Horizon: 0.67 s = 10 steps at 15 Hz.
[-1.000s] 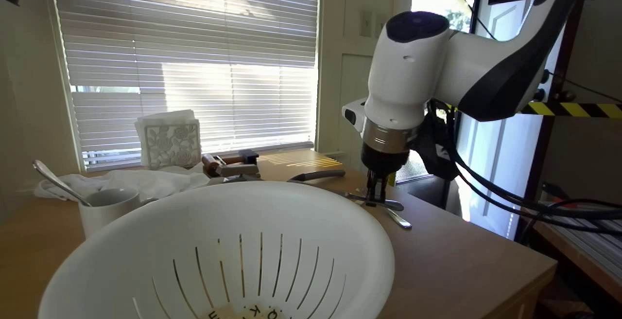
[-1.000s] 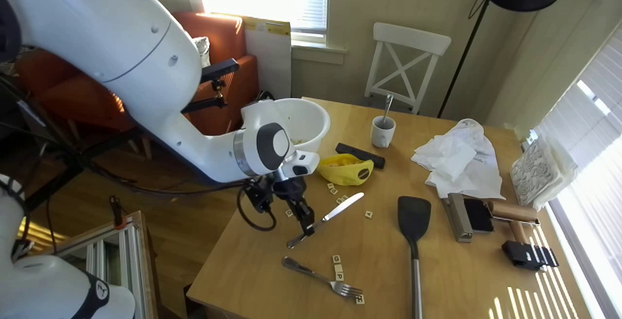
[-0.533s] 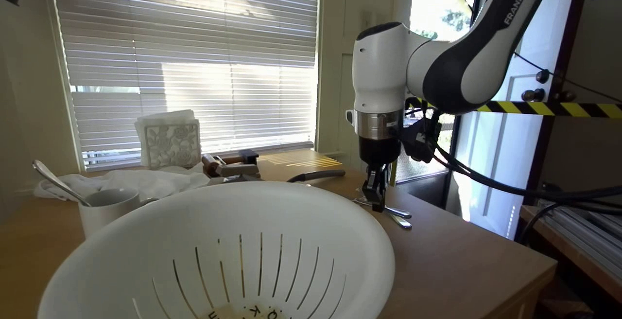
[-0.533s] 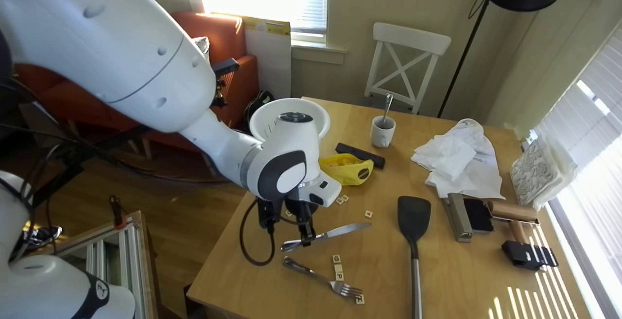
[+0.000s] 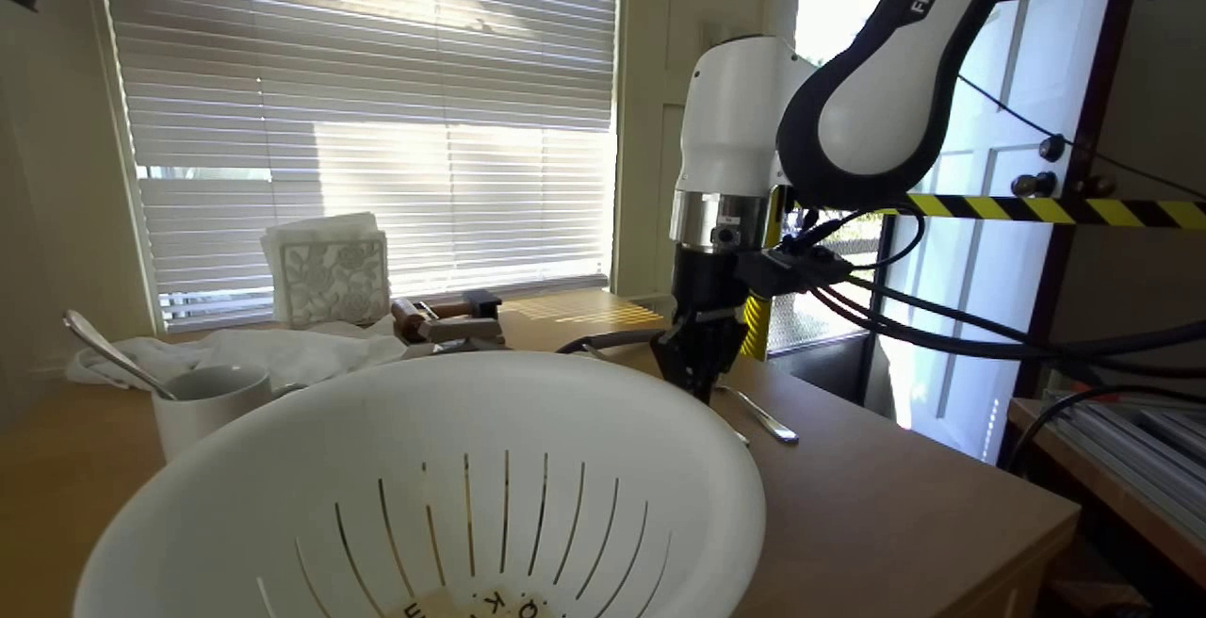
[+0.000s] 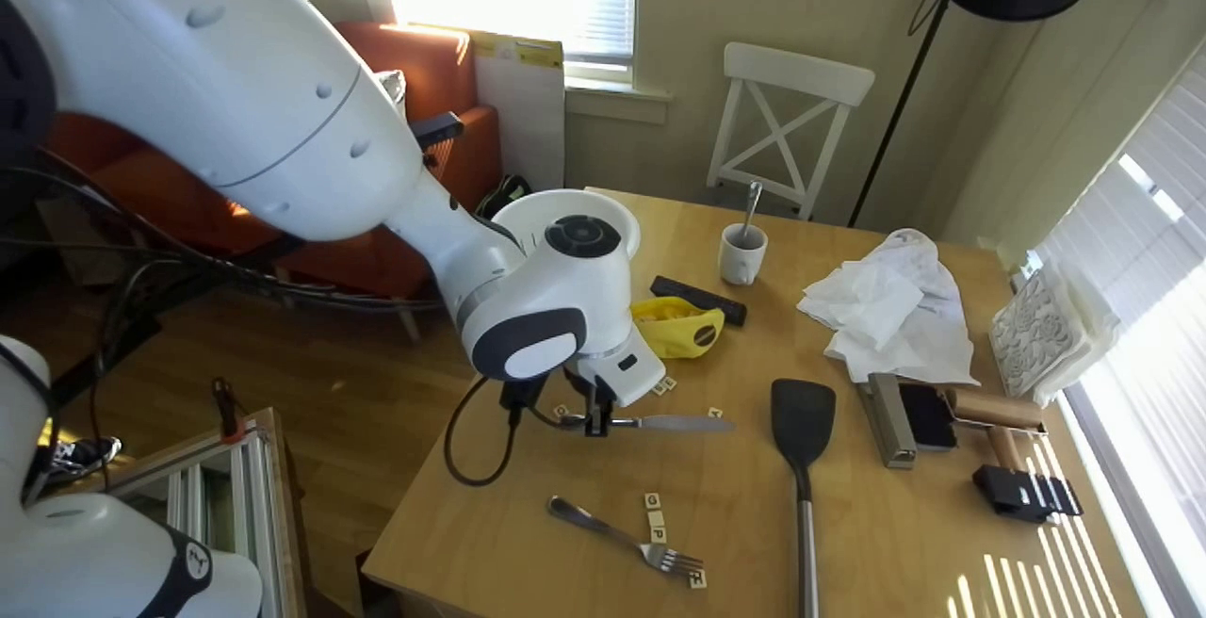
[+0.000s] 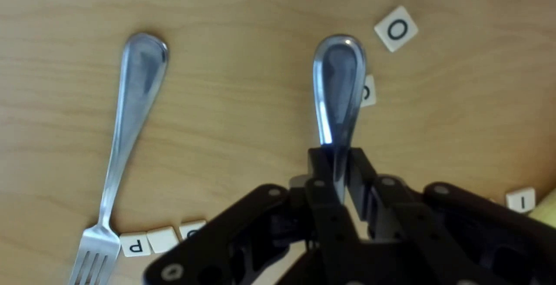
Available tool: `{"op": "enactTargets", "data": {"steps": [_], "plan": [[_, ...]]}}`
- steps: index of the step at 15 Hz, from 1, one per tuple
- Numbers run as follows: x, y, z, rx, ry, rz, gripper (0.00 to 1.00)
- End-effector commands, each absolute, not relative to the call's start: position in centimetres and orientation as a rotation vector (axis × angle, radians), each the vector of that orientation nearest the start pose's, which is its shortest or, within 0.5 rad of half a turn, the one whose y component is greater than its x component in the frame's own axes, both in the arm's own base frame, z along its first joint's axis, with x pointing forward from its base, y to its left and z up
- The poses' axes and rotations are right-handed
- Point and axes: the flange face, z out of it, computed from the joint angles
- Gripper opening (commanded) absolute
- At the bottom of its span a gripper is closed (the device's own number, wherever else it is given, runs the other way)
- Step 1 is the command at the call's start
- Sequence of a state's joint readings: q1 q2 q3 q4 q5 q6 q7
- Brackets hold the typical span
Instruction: Move the knife on the table
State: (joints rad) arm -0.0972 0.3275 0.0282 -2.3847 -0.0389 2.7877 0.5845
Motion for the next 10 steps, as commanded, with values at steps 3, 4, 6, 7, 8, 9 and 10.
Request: {"op": "enactTargets", "data": {"steps": [3,4,6,7,8,9,10], "plan": [[51.0,-3.2,18.9,-3.02,1.175,-0.134,0.04],[50.9,-3.2,18.5,-3.049,1.187,-0.092,0.04],[50.5,-2.7,17.9,-3.084,1.195,-0.017,0.04],[50.3,-2.4,17.8,-3.102,1.174,0.023,0.04],[50.2,-2.2,17.6,-3.113,1.147,0.053,0.04],[50.1,-2.1,17.4,-3.121,1.152,0.068,0.04],[50.0,-2.1,17.2,-3.125,1.155,0.082,0.04]]}}
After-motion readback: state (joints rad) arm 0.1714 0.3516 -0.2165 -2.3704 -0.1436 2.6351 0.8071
